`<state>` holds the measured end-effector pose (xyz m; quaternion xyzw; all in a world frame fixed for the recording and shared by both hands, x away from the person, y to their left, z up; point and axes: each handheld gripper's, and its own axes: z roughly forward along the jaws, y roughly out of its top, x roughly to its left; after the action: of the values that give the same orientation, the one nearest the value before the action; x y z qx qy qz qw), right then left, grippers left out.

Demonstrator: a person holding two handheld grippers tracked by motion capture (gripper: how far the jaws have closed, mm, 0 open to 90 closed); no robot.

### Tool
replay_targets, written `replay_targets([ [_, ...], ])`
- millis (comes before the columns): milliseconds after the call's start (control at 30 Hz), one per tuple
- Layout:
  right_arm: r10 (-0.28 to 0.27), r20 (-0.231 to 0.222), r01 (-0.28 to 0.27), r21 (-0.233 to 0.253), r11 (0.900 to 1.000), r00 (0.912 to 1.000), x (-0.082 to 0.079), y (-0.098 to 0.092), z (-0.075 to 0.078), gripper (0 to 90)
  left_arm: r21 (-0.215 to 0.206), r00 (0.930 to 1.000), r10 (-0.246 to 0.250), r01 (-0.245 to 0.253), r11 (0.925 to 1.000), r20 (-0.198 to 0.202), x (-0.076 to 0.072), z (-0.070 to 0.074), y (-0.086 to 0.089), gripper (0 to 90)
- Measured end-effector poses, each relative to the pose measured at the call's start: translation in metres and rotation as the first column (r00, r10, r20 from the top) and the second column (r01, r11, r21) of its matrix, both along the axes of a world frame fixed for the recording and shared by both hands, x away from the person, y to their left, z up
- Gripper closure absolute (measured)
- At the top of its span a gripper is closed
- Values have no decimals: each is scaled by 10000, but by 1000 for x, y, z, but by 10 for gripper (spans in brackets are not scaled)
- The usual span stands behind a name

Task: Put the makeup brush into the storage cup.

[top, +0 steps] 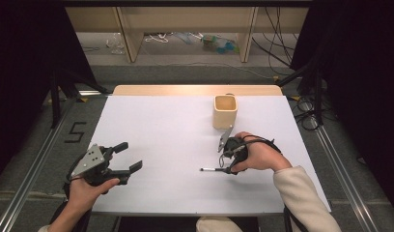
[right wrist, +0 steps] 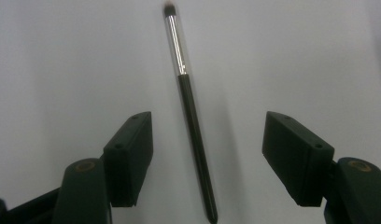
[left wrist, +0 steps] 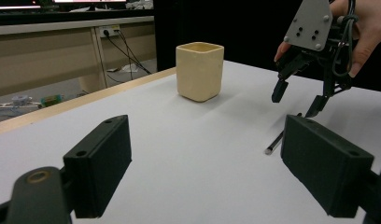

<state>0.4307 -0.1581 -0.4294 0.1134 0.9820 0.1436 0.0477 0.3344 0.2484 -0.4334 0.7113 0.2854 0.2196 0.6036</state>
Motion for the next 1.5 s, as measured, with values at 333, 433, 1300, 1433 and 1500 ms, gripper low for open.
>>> replay_targets([
  [333,291,-29,-292,-466,9985,9996,-3,5,-5,356,-1,10000,-18,18,10000,-3,0,0,0,159],
  [433,341,-89,-346,-592,9976,9994,-3,6,-8,359,10,10000,-21,21,10000,7,0,0,0,159],
  [1300,360,-304,-390,-1017,9941,9989,2,14,-18,378,54,10000,-2,2,10000,2,0,0,0,160],
  [1433,787,-165,-801,-1193,9896,9968,6,13,-18,378,56,10000,-7,7,10000,0,0,0,0,160],
  [1500,754,-150,-766,-1191,9899,9970,6,14,-18,378,56,10000,-1,1,10000,3,0,0,0,161],
])
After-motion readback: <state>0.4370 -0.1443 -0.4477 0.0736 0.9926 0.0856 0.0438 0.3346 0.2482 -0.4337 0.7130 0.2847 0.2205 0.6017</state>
